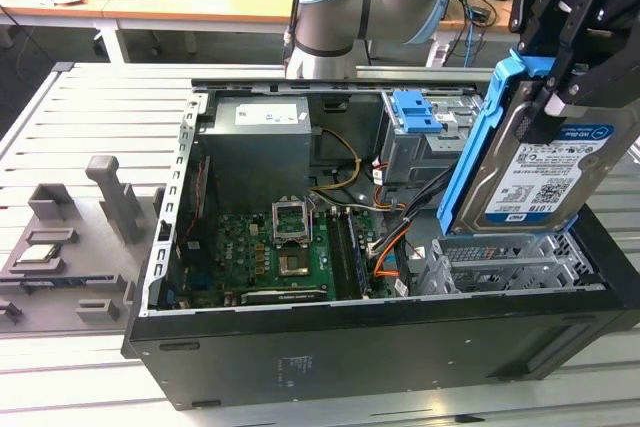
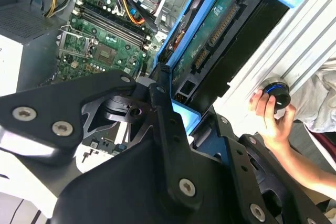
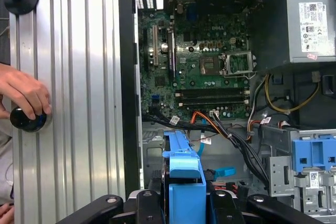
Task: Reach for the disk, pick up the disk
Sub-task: 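Pick up the disk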
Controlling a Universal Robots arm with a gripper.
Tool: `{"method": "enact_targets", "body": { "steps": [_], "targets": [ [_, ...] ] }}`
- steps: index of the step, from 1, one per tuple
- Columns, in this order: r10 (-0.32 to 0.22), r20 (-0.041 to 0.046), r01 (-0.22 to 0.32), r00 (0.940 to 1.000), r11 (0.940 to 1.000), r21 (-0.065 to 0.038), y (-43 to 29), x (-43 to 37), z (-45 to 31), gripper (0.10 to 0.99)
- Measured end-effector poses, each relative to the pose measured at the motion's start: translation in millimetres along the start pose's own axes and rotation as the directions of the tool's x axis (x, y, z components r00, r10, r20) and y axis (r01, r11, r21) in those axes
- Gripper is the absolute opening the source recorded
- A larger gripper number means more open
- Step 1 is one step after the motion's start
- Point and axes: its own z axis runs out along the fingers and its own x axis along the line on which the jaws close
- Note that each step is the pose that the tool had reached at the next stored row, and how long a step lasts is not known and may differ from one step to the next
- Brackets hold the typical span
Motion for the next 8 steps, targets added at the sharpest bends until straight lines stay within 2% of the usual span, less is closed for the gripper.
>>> {"method": "enact_targets", "body": {
  "steps": [8],
  "targets": [
    [0.000, -0.0001, 0.000, 1.0000, 1.0000, 0.000, -2.6, -1.5, 7.0, 0.369]
  ]
}}
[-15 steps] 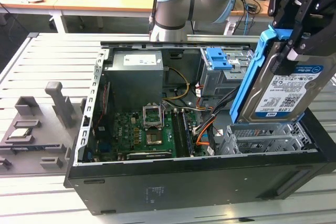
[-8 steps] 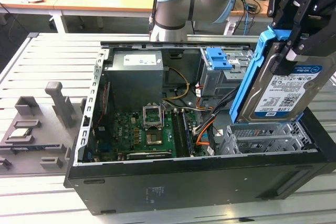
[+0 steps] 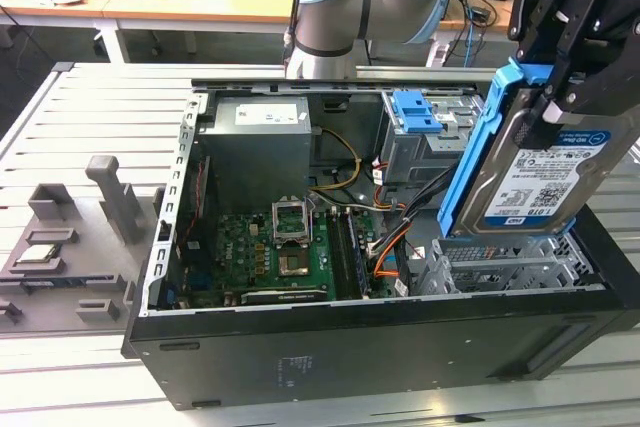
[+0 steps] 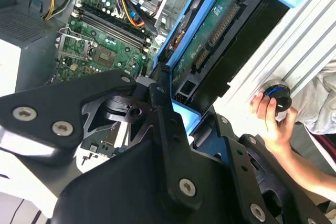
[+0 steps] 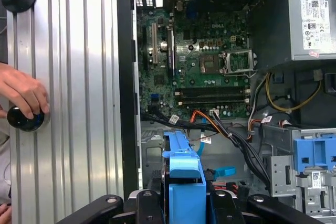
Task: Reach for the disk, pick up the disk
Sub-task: 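Pick up the disk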
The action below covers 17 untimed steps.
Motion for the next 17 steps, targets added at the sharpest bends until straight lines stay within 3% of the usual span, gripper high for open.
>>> {"method": "enact_targets", "body": {
  "steps": [5, 8, 17],
  "targets": [
    [0.000, -0.0004, 0.000, 1.0000, 1.0000, 0.000, -3.0, -2.3, 5.7, 0.369],
    [-0.002, -0.0017, 0.002, 1.0000, 1.0000, 0.000, -9.8, -7.7, 11.7, 0.369],
    [-0.002, -0.0025, 0.002, 1.0000, 1.0000, 0.000, -15.7, -11.1, 16.8, 0.369]
  ]
}}
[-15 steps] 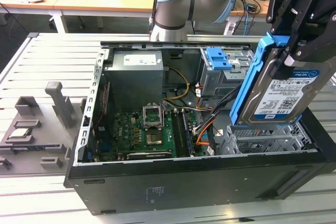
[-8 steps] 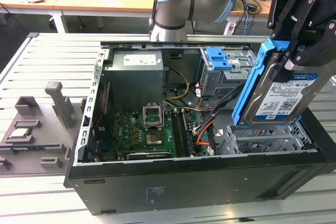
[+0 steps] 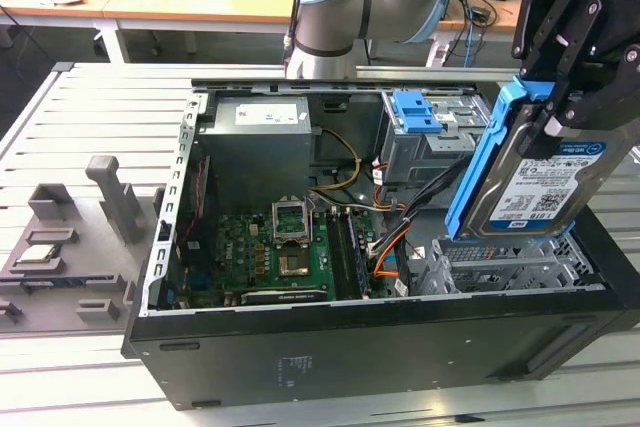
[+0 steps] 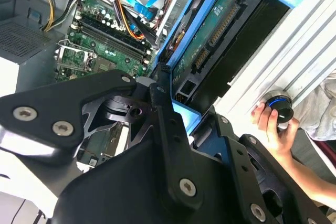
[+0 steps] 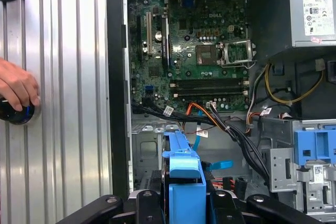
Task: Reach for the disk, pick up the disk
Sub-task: 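Pick up the disk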
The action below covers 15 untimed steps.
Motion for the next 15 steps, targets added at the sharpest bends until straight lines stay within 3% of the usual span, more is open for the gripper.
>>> {"method": "enact_targets", "body": {
  "steps": [15],
  "targets": [
    [0.000, -0.0001, 0.000, 1.0000, 1.0000, 0.000, -0.4, -1.2, 10.6, 0.369]
  ]
}}
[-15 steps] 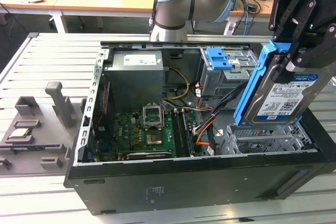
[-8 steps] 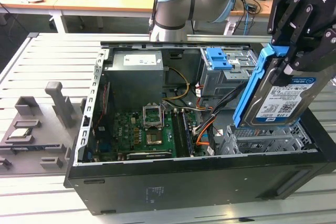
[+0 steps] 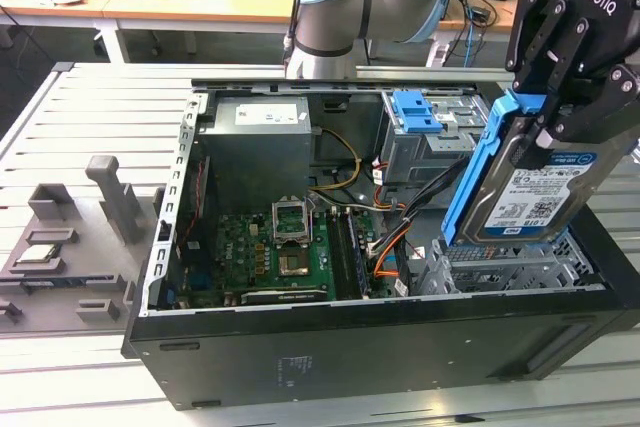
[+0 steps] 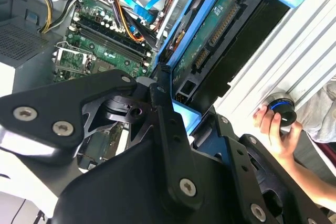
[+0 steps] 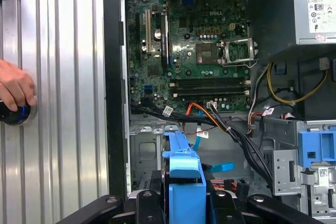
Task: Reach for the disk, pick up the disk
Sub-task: 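Pick up the disk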
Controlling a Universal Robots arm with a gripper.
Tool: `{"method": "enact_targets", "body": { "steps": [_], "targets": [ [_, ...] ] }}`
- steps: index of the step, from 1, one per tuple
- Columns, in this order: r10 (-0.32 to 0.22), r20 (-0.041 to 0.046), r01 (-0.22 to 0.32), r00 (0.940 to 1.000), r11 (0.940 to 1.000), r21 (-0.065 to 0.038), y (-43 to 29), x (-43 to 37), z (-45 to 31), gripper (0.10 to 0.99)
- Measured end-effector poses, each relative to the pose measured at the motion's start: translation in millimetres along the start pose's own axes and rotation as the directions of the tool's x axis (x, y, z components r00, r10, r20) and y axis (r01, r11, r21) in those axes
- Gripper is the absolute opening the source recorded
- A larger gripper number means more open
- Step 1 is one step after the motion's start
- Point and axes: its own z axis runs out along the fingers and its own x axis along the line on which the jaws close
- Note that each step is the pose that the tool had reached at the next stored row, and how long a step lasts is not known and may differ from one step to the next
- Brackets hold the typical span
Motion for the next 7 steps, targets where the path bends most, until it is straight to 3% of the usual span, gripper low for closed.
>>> {"method": "enact_targets", "body": {
  "steps": [7],
  "targets": [
    [0.000, 0.0001, 0.000, 1.0000, 1.0000, 0.000, 0.0, 0.0, 0.1, 0.369]
  ]
}}
